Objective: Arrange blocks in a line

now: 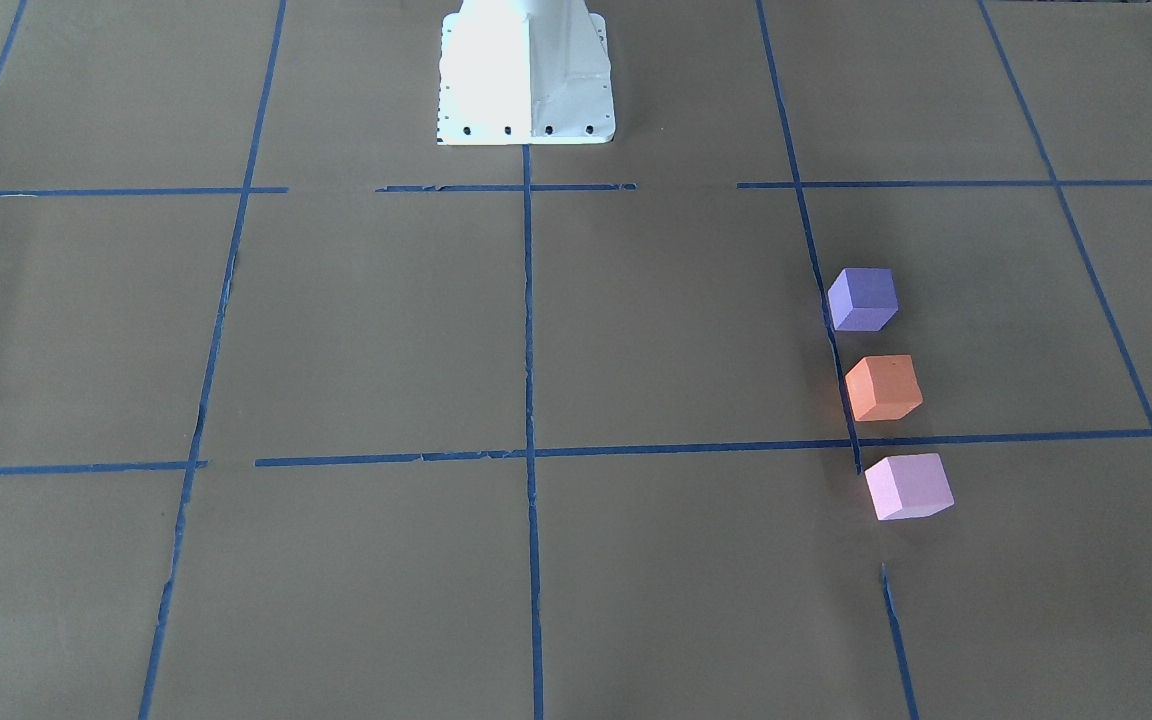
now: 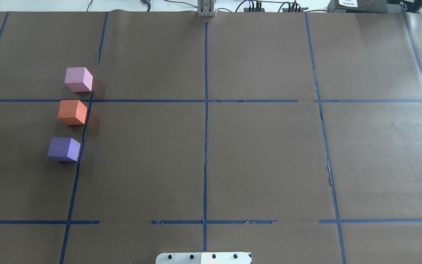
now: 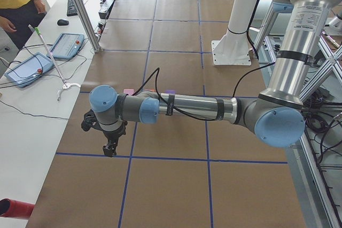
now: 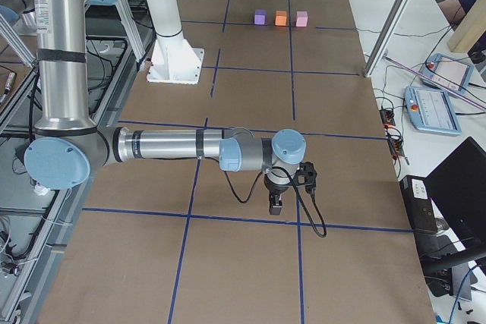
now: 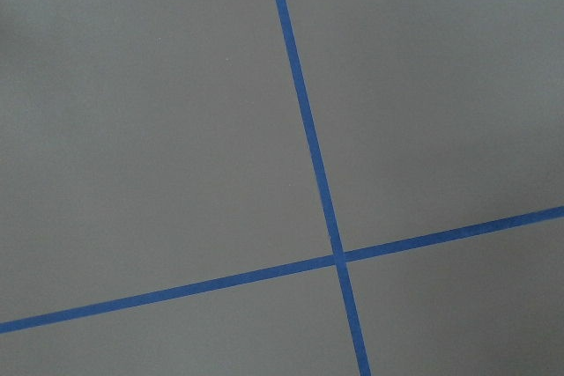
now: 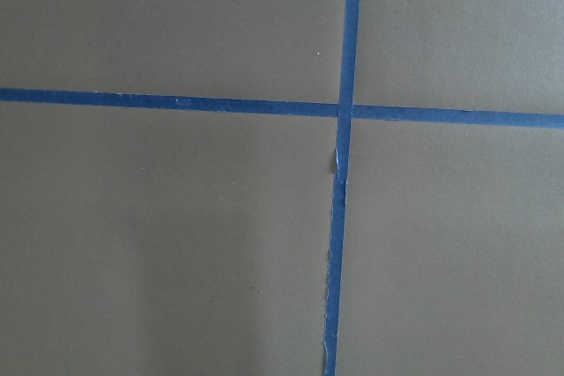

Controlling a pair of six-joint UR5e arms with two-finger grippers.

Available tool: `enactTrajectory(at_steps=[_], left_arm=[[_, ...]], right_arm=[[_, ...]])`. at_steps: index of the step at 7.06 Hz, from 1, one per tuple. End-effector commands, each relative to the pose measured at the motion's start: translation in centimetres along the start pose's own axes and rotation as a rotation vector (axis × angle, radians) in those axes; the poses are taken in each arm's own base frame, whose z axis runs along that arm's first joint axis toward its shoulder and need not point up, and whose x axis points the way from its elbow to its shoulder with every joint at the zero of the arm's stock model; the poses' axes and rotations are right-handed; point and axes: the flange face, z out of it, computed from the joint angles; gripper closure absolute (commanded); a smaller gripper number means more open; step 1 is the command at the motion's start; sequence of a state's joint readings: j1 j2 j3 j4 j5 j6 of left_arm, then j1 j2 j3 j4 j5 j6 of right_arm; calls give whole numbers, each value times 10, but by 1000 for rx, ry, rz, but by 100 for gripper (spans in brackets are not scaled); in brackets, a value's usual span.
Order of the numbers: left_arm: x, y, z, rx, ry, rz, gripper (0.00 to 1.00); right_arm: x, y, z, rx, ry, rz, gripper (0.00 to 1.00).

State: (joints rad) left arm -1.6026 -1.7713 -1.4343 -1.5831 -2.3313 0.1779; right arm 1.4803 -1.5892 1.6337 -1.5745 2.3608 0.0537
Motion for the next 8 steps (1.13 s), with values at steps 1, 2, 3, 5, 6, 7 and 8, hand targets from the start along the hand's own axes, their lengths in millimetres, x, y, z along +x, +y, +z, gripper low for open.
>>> enactTrajectory(at_steps=[1, 2, 3, 5, 6, 7, 8], left_arm=[[-1, 32, 10, -11, 20, -13, 0], [4, 41, 5, -4, 17, -9, 0], [4, 54, 8, -4, 17, -5, 0], [3, 56, 9, -6, 15, -7, 0], [3, 60, 9, -6, 17, -8, 0], [3, 62, 10, -14, 17, -17, 0], [2, 63, 11, -20, 18, -24, 0]], right_arm=[[0, 0, 0, 0, 0, 0, 0], [0, 0, 0, 0, 0, 0, 0], [0, 0, 0, 0, 0, 0, 0], [0, 0, 0, -1, 0, 1, 0], [0, 0, 0, 0, 0, 0, 0], [0, 0, 0, 0, 0, 0, 0], [0, 0, 0, 0, 0, 0, 0]])
